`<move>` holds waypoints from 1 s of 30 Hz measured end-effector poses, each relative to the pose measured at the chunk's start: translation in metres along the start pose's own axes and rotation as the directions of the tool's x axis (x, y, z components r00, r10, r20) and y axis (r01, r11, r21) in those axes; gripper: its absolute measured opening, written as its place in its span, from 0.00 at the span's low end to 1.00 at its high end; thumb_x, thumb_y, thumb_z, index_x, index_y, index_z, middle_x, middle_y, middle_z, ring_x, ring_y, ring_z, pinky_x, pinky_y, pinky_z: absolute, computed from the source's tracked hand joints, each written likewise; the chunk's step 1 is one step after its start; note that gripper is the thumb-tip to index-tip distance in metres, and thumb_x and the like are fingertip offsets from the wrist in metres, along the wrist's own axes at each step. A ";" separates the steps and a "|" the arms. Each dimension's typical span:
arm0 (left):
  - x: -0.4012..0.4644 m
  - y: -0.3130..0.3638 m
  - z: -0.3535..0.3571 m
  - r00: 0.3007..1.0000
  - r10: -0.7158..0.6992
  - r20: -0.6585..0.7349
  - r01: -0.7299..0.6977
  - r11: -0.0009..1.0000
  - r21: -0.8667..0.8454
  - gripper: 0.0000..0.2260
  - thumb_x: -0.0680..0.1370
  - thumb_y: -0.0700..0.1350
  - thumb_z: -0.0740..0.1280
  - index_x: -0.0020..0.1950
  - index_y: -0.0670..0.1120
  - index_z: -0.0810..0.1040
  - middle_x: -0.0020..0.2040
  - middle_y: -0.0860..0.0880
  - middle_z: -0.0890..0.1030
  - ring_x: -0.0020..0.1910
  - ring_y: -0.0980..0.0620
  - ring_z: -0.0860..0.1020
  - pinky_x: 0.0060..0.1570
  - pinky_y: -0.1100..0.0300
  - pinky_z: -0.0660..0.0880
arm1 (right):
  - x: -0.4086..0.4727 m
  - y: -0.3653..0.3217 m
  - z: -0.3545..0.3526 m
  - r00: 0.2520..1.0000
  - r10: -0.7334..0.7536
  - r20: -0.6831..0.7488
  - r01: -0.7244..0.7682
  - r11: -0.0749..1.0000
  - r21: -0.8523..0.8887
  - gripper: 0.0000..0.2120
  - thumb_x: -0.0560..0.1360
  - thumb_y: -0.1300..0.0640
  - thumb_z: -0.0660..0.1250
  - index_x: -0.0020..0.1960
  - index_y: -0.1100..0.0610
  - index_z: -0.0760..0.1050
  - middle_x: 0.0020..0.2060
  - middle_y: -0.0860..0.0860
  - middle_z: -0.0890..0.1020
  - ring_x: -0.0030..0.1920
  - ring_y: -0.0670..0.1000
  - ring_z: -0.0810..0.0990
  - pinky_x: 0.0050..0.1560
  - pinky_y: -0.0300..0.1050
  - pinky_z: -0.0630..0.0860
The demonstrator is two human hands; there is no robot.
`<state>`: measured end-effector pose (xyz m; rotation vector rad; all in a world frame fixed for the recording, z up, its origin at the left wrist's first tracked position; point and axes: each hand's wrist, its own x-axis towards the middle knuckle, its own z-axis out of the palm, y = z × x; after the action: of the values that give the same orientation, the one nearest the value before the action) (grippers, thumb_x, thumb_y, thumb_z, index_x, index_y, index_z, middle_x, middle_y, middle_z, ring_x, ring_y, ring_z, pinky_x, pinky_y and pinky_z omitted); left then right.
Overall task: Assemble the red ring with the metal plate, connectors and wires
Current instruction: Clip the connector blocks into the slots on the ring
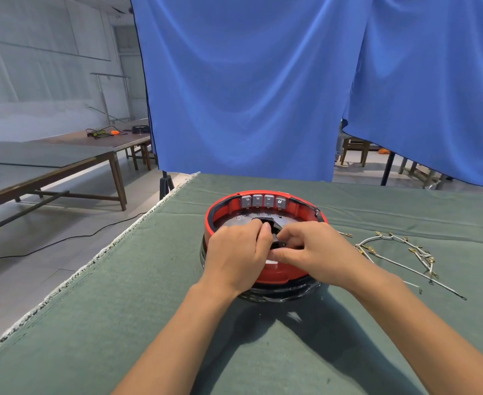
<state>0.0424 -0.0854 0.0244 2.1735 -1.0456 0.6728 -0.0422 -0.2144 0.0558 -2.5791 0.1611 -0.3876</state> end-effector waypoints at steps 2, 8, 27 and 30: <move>0.002 -0.002 -0.001 0.999 -0.007 0.045 0.008 1.000 -0.004 0.16 0.77 0.52 0.49 0.29 0.50 0.57 0.24 0.52 0.63 0.29 0.48 0.65 0.33 0.53 0.51 | -0.002 0.003 -0.007 0.998 0.028 0.056 -0.032 0.998 0.062 0.08 0.69 0.49 0.74 0.45 0.51 0.80 0.34 0.41 0.83 0.37 0.39 0.79 0.42 0.34 0.73; 0.005 -0.009 -0.005 0.992 -0.018 0.122 0.032 0.993 -0.115 0.18 0.76 0.52 0.50 0.27 0.50 0.59 0.23 0.52 0.65 0.26 0.54 0.66 0.29 0.56 0.58 | -0.005 0.004 -0.022 0.996 0.009 0.084 -0.028 0.974 0.227 0.10 0.74 0.59 0.68 0.37 0.49 0.83 0.36 0.46 0.85 0.37 0.39 0.80 0.42 0.33 0.74; 0.001 -0.002 -0.004 0.985 0.063 0.159 -0.065 0.998 0.005 0.17 0.79 0.51 0.52 0.30 0.49 0.63 0.25 0.51 0.65 0.32 0.48 0.70 0.33 0.54 0.55 | -0.002 0.007 -0.016 0.998 0.011 0.064 -0.037 0.903 0.428 0.06 0.74 0.65 0.69 0.40 0.56 0.80 0.38 0.53 0.86 0.38 0.45 0.81 0.49 0.40 0.75; 0.002 0.000 -0.002 0.980 0.103 0.169 -0.122 0.987 0.104 0.14 0.80 0.50 0.48 0.37 0.50 0.66 0.29 0.51 0.67 0.35 0.45 0.72 0.35 0.55 0.56 | -0.002 0.004 -0.014 0.999 0.040 0.029 -0.048 0.937 0.347 0.07 0.75 0.64 0.67 0.41 0.55 0.79 0.39 0.53 0.86 0.39 0.47 0.80 0.50 0.44 0.75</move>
<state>0.0432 -0.0844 0.0270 2.3129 -1.2505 0.6276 -0.0490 -0.2245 0.0647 -2.2256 0.1295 -0.3374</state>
